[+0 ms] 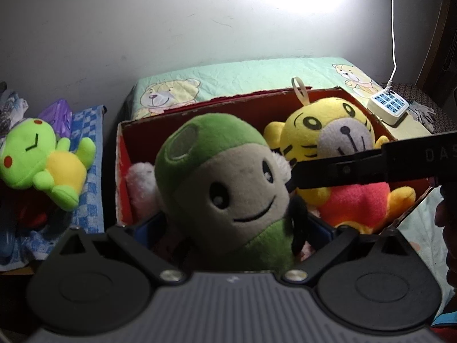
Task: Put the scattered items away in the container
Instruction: 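Lower the green plush into the box beside the yellow tiger, then open the right gripper and release the green plush in the box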
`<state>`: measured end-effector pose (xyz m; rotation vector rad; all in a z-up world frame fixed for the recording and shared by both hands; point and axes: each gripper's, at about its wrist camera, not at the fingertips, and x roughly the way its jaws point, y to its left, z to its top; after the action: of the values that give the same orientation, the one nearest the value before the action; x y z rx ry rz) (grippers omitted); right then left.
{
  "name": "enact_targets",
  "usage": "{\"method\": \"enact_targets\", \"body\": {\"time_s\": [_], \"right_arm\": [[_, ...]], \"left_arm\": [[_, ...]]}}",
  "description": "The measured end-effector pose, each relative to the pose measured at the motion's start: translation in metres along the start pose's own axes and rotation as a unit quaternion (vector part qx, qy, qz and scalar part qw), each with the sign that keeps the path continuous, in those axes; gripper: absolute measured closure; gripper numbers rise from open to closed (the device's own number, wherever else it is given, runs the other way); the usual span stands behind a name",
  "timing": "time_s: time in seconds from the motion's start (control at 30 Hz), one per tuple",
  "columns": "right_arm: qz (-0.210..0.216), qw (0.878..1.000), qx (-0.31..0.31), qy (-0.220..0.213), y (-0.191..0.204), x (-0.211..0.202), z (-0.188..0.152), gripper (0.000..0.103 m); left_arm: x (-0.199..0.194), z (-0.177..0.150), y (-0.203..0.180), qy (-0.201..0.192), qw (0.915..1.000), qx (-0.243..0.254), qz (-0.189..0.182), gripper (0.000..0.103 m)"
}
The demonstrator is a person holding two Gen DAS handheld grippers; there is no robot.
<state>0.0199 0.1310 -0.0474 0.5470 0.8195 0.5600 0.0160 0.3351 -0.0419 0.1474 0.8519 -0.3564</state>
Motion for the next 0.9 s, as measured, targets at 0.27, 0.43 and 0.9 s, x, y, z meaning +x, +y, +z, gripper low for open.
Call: {"method": "enact_targets", "body": {"time_s": [0.27, 0.43, 0.9], "right_arm": [[-0.030, 0.999, -0.018, -0.002, 0.005, -0.003, -0.006, 0.061], [-0.046, 0.999, -0.013, -0.002, 0.003, -0.005, -0.009, 0.060], [-0.067, 0.998, -0.005, -0.002, 0.001, -0.012, -0.017, 0.050]], "left_arm": [[-0.001, 0.003, -0.002, 0.019, 0.9994, -0.025, 0.017, 0.003], [-0.003, 0.000, -0.006, 0.024, 0.9991, -0.026, 0.024, 0.003], [-0.007, -0.002, -0.010, 0.031, 0.9980, -0.033, 0.044, 0.003]]}}
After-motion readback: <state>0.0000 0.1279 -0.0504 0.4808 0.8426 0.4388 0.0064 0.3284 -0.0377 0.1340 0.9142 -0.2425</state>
